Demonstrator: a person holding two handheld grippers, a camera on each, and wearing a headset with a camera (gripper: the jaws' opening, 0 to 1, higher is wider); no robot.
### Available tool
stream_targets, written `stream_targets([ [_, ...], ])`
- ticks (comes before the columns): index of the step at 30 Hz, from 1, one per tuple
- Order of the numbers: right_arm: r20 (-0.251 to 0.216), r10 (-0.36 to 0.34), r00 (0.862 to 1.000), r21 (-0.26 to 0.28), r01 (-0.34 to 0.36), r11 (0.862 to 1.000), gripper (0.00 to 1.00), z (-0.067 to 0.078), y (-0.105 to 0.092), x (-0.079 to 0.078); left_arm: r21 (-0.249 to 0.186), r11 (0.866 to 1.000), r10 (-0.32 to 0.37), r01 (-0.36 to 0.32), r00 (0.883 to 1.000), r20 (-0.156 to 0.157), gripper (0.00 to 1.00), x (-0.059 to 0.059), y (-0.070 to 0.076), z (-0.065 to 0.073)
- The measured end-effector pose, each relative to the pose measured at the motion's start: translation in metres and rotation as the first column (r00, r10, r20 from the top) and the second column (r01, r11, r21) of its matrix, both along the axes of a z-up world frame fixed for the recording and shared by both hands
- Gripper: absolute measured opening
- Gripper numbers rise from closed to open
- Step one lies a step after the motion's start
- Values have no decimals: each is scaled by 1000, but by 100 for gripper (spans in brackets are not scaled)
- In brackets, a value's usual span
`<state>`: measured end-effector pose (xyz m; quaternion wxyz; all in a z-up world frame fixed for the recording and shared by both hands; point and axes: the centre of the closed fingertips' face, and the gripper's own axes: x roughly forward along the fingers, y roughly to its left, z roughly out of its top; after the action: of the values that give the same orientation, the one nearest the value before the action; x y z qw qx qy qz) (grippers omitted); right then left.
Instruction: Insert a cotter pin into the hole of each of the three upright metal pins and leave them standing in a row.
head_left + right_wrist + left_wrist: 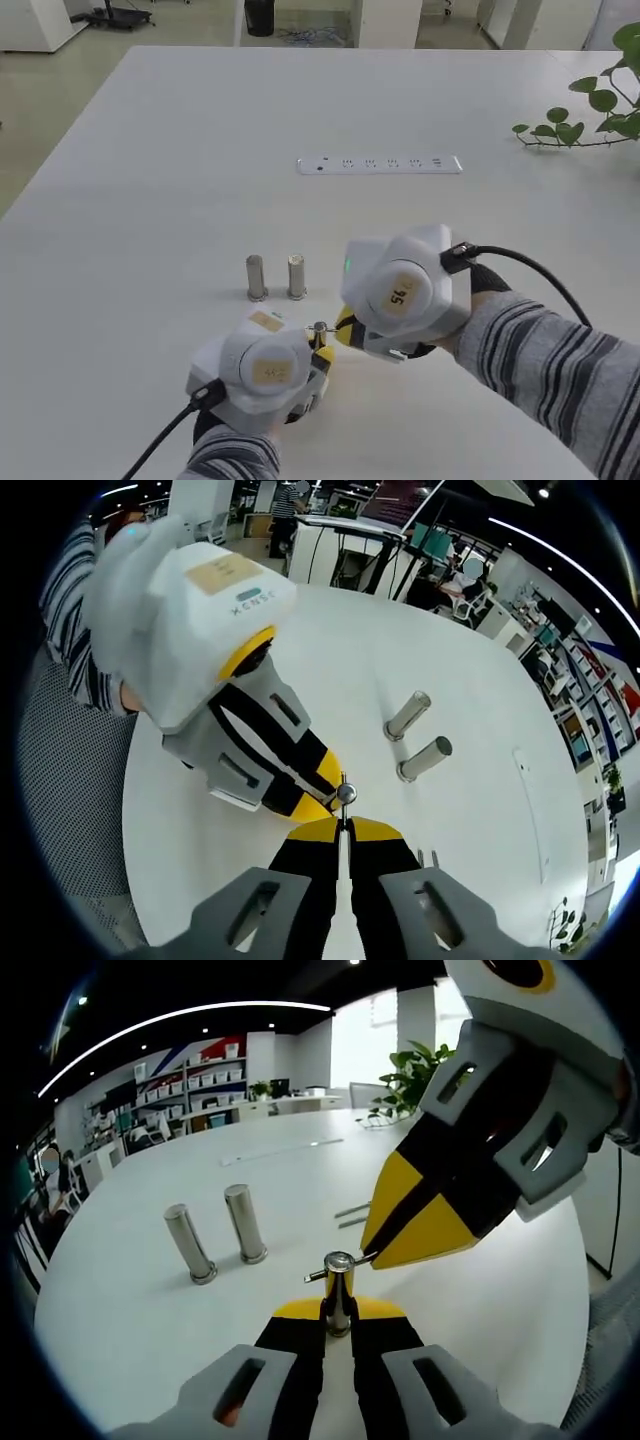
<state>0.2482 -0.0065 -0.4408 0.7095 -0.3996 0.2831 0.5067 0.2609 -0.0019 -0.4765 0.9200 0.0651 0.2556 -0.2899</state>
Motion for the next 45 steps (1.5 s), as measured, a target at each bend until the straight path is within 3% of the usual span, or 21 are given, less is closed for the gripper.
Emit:
stream_targets([
  [17, -5, -4, 1000, 14, 4, 1000, 0, -1, 7, 1, -2, 1000, 21, -21, 1000, -1, 5, 0, 0, -1],
  [22, -21, -27, 999, 57, 28, 998, 0, 2, 7, 1, -3, 1000, 25, -25, 1000, -3, 5, 1, 0, -1],
  [33, -27, -32, 999, 45, 33, 998, 0, 1, 0, -1, -5, 999, 31, -31, 999, -7, 5, 1, 1, -1],
  [45, -32, -45, 998, 69, 47, 996, 0, 3, 5, 1, -4, 999, 36, -36, 999, -8, 5, 1, 1, -2],
])
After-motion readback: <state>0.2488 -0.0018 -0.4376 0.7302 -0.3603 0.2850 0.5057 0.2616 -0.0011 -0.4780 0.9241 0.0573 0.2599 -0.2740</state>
